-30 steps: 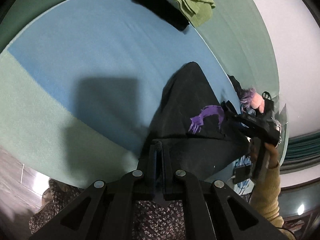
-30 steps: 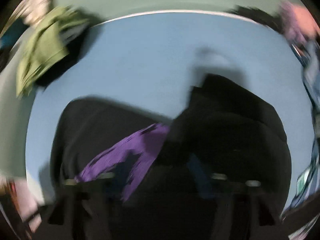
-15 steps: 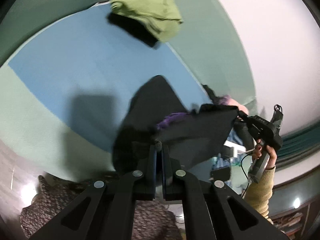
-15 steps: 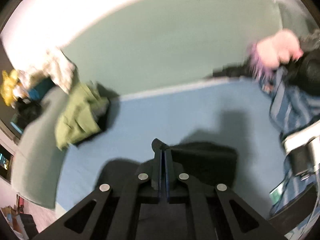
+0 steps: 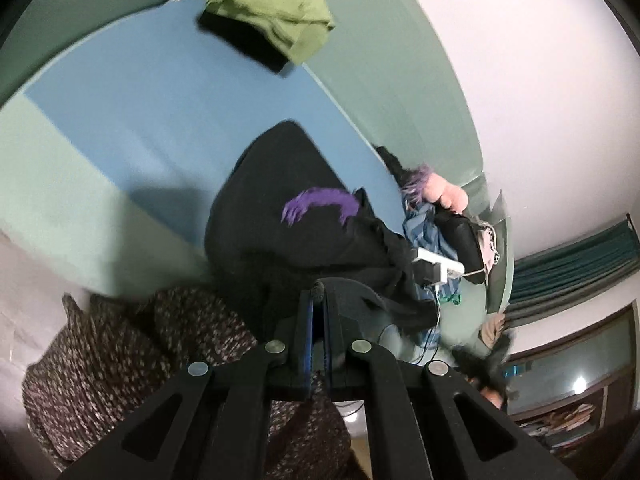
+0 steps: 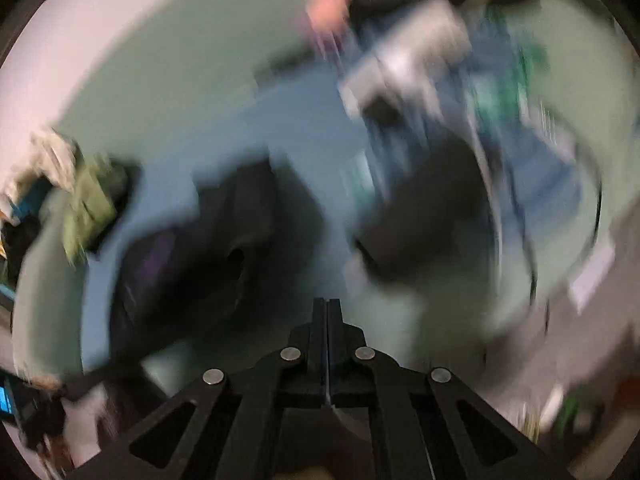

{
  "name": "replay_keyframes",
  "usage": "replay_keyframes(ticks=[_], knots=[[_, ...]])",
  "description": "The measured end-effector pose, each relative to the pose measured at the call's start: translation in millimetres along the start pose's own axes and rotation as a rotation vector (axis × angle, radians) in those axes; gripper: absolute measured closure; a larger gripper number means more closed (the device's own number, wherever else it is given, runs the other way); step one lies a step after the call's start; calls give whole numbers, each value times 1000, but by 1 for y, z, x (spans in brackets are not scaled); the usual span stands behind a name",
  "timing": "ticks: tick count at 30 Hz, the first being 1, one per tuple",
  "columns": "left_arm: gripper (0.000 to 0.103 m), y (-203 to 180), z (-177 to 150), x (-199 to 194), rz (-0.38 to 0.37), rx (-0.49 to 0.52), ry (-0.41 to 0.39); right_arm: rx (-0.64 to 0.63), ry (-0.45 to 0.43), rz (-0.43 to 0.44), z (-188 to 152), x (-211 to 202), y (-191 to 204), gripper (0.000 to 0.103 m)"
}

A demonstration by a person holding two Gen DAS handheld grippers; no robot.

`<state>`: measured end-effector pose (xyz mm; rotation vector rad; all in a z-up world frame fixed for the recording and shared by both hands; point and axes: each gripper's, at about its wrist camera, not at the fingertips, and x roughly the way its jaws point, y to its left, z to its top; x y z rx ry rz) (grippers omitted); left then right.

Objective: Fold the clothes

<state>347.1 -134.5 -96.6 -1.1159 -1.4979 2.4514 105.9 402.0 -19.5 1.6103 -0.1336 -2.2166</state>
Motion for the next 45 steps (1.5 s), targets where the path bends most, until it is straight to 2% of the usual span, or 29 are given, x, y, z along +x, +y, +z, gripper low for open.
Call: replay_keyframes(ticks=[3,4,5,6,7,8,9,11,13,15,16,18,19,20,22,24,25,27,28,30,34,36,37,38,40,42,43,44,45], knots=[[100,5,2,8,48,-20,14,-36,31,12,-10,17,11,99],[98,4,5,8,84,-23,12,-72,14,26,-5,17,21,94],[92,2,8,7,118,-23,3,-122,-16,44,3,14,35,83],[75,-1,11,3,148,-17,-25,-182,-51,54,14,12,52,75],[62,-4,16,-1,175,-7,-55,-249,-90,57,27,11,72,58],[42,-7,22,-5,194,12,-90,-306,-118,58,38,11,90,52],[39,-11,29,-7,214,35,-123,-366,-141,49,48,17,109,53],[39,-22,44,-3,255,101,-172,-496,-190,22,66,34,151,42],[39,-27,62,19,309,147,-155,-609,-192,-6,82,64,188,31],[39,-23,80,53,364,156,-107,-691,-163,-55,88,103,216,31],[39,-19,86,70,383,147,-80,-727,-146,-99,89,124,226,35],[39,-7,98,104,424,129,-34,-746,-134,-188,91,156,235,60],[39,-2,103,120,445,122,-19,-709,-135,-181,95,161,230,85],[39,3,106,131,464,119,-13,-657,-135,-151,101,161,220,97],[54,10,107,152,489,126,10,-550,-154,-72,109,146,200,98],[97,15,104,167,486,130,50,-446,-194,2,111,114,170,99],[99,19,102,168,460,108,58,-413,-219,18,107,95,155,99],[100,28,101,157,400,46,16,-370,-268,17,91,53,127,99],[101,32,101,152,369,15,-6,-345,-258,7,76,38,112,99],[101,40,103,138,299,-41,-54,-287,-202,-18,42,18,81,99],[101,51,108,108,171,-127,-126,-203,39,-9,-30,40,49,99],[101,53,108,95,136,-143,-139,-165,141,43,-62,57,42,95],[101,53,106,86,139,-138,-144,-168,152,62,-66,56,43,89],[101,53,104,78,142,-133,-149,-186,136,76,-62,51,48,69],[101,53,98,63,158,-124,-152,-233,93,103,-52,37,58,47],[101,52,91,67,252,-110,-101,-325,1,123,-24,18,74,40],[101,52,89,71,318,-77,-64,-373,-48,132,-8,8,83,33],[101,49,89,77,370,-38,-32,-417,-70,146,7,4,91,26],[100,43,88,83,432,9,4,-457,-61,156,27,7,100,26]])
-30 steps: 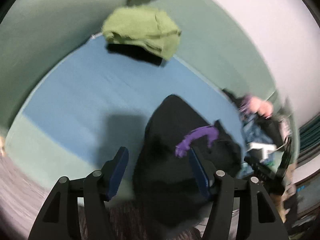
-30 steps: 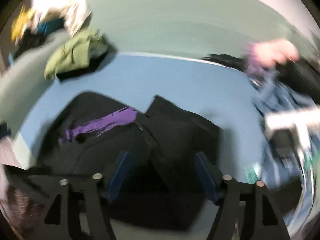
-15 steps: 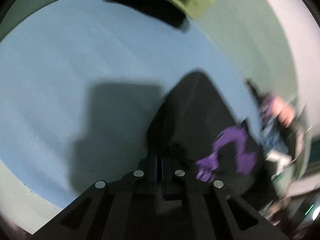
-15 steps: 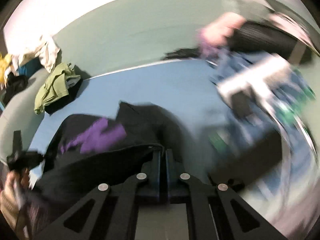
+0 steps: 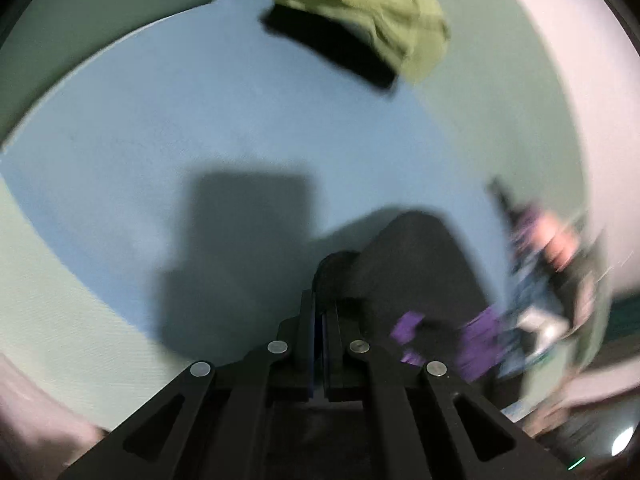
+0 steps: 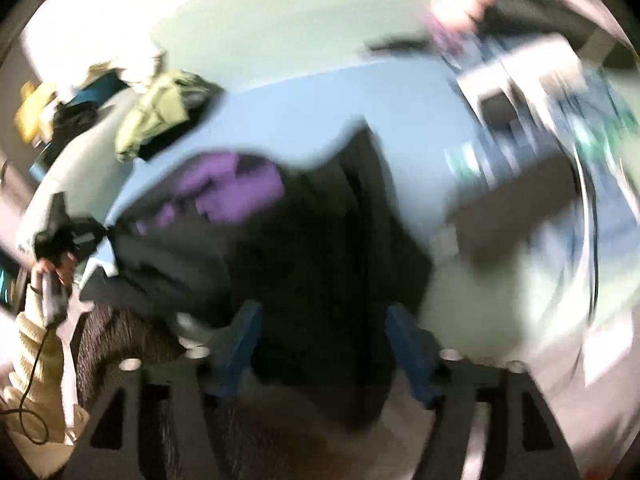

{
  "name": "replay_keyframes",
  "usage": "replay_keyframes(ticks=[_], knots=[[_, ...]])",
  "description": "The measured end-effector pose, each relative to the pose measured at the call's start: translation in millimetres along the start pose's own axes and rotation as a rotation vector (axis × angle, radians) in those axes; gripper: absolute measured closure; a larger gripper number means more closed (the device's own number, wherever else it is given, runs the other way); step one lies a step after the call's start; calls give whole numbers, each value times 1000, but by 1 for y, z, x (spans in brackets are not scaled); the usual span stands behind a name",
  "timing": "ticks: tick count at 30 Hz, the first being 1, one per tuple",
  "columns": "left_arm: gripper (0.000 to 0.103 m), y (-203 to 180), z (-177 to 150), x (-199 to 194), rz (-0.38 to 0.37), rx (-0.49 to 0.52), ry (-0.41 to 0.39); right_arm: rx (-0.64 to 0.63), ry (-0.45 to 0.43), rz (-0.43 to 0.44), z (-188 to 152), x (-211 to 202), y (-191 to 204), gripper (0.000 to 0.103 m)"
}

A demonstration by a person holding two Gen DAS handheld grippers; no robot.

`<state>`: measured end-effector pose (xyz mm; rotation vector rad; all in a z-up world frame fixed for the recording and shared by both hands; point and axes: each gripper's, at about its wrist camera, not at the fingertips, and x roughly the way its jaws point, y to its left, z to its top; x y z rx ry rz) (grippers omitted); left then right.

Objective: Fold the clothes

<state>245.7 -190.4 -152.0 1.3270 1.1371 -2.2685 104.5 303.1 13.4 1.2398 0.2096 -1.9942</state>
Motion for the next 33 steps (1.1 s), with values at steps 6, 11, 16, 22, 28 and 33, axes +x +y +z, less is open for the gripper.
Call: replay_keyframes(ticks=[6,11,16,22,28,33], knots=[[30,-55,17,1,22,196,52,-59,173,-4,95,84,-17,26],[30,-90,49,35,87,270,121,32,254,-56,122,138,-48,26],[73,-97,65,87,137,246,117,60,287,-42,120,168,-47,59],[100,-85,58,59,-40,163,15,65,96,-12,126,115,-34,90],[101,-36,108,-70,-240,-19,-249,81,-242,34,161,-14,-44,95],[101,-1,105,-147,-281,-20,-402,73,-405,41,156,-67,-40,95]])
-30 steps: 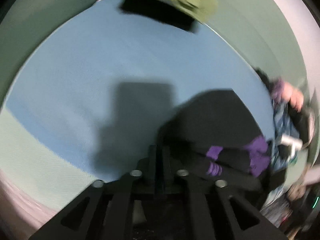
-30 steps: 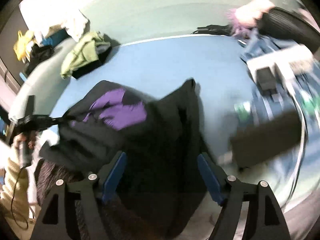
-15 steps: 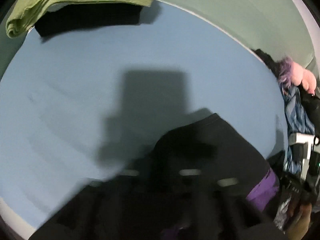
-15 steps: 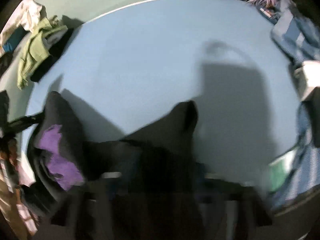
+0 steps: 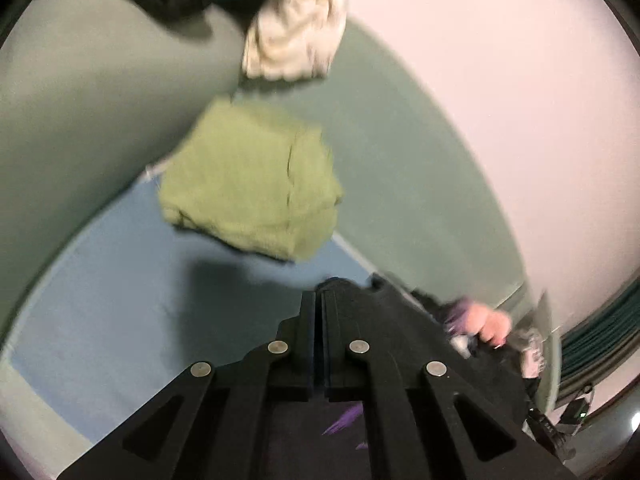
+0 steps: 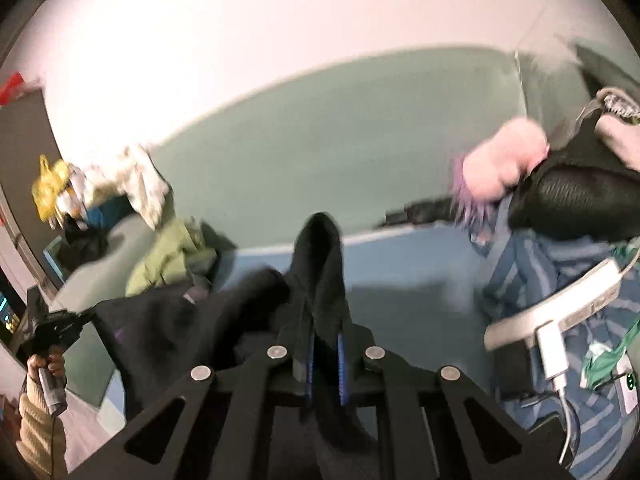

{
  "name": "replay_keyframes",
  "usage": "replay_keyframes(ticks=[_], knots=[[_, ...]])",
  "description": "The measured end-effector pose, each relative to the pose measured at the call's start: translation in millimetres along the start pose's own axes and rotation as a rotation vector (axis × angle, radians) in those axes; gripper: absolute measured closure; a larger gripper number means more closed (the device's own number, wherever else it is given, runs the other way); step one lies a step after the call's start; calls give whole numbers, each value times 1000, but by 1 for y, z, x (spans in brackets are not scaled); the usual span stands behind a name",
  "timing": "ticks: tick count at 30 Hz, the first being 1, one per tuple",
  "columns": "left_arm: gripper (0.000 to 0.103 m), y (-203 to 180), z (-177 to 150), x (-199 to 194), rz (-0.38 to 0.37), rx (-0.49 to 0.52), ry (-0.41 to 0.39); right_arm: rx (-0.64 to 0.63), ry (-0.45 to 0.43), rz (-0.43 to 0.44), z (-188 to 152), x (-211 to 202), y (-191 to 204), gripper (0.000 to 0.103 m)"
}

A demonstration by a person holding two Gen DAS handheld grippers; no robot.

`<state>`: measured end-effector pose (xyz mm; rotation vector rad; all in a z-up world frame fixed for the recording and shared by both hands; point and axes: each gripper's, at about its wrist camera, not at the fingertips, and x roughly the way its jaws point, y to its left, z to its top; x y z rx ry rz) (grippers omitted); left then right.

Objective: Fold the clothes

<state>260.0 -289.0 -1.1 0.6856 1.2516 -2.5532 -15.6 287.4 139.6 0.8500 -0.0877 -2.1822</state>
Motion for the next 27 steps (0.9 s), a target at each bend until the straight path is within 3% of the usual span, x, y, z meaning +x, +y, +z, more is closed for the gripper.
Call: replay_keyframes(ticks=[3,5,8,10,11,12,13,14,15,19,22,27], knots=[[101,8,-18,3,27,18,48,17,64,16,-25,-1,-9,95],[101,19,-48,26,126,64,152,36,160,-10,-68,14,-13,94],[100,57,-98,61,288,81,349,82,396,-70,-145,52,-34,86],[98,76,-119,73,342,78,420,69,551,-139,-194,69,-45,73],[94,85,-130,79,369,77,455,59,586,-159,-210,69,-46,72],[88,90,-136,82,394,81,477,52,571,-153,-216,62,-46,72],[77,85,-131,77,412,98,466,50,546,-140,-214,52,-45,62],[51,79,-125,73,434,119,450,50,526,-129,-208,44,-44,59],[36,66,-118,69,458,156,425,50,506,-118,-203,35,-42,58],[35,-7,-105,73,346,377,366,-44,413,-74,-171,26,-11,46],[35,-46,-113,113,252,435,425,-98,406,-17,-161,48,16,41],[35,-58,-157,208,339,451,539,-189,526,-79,-180,113,31,42]])
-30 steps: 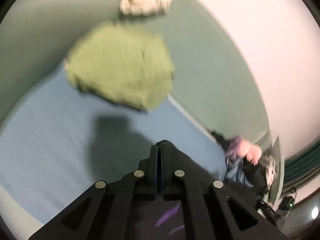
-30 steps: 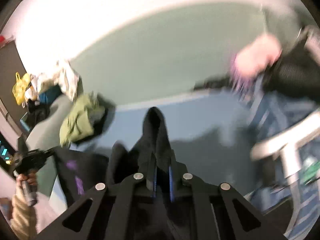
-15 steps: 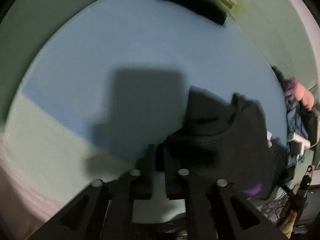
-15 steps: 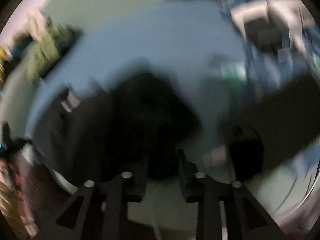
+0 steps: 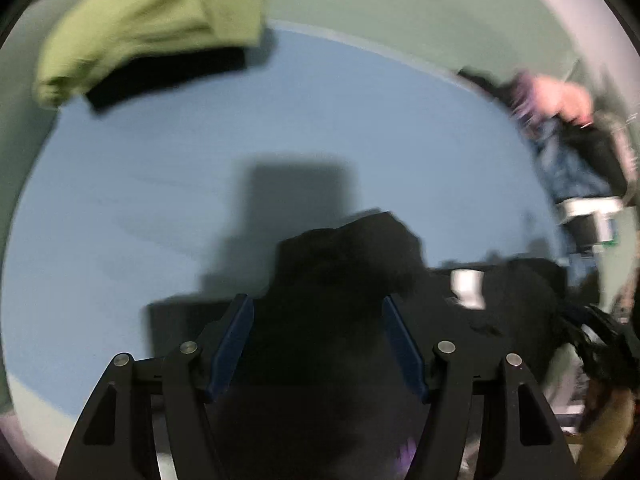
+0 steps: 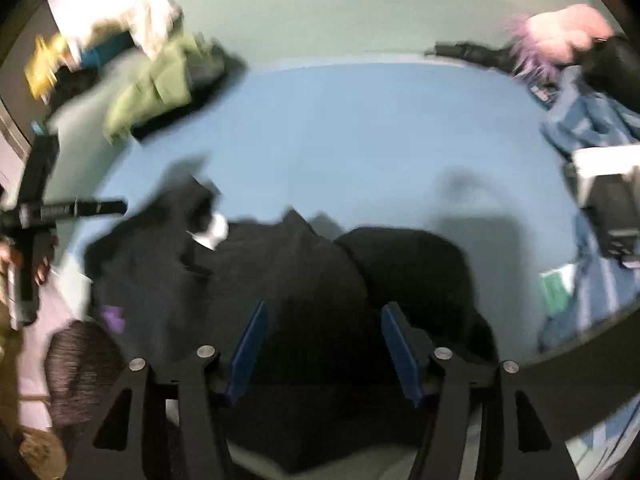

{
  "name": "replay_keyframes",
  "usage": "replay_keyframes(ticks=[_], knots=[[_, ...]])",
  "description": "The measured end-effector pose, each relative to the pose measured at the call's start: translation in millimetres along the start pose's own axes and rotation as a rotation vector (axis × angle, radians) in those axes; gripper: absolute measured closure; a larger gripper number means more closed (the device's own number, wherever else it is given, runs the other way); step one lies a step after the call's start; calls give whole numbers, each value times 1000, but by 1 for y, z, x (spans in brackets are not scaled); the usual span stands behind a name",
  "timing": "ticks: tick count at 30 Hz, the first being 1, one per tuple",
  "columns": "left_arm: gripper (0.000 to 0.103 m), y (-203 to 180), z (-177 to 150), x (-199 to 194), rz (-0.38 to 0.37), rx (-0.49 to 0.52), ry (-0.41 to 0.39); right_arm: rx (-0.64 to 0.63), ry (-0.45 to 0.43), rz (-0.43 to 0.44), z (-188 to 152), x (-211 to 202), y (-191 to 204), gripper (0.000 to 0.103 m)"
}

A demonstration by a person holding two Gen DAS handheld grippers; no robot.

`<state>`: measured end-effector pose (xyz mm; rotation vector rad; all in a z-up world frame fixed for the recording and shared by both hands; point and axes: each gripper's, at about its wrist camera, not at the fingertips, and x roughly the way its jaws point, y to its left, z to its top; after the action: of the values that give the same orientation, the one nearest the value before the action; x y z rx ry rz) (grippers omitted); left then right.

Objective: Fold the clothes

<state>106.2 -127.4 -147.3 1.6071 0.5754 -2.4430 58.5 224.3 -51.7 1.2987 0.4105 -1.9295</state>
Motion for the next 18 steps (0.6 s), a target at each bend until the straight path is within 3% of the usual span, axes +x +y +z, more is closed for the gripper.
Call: replay_keyframes(ticks=[1,2,4,5,8,11,13,15,17,18], knots=[[35,-5,1,16,22,-8,19,-10,21,-19,-1,10,2,61],[38,-10,1,30,42,-15,28,-20,16,-23,-2,13,4,72],[73,-18,-2,30,39,12,-26,-29,-26,12,-8,-1,5,86],[94,-18,-2,25,-11,16,-36,-31,-46,40,-10,-12,6,87],[94,-14,6,0,-148,-12,-45,-59,-89,53,-8,-43,6,87],[94,-19,35,-26,-228,22,-58,-96,-96,26,17,-62,2,88],[94,-30,67,-39,-209,53,-63,-98,-103,-33,44,-67,-6,88],[94,-44,105,-53,-169,87,-94,-99,-131,-134,93,-72,-16,88],[94,-62,160,-78,-115,89,-235,-72,-235,-252,146,-87,-27,87],[92,-66,187,-97,-111,41,-344,-37,-294,-291,169,-96,-33,84]])
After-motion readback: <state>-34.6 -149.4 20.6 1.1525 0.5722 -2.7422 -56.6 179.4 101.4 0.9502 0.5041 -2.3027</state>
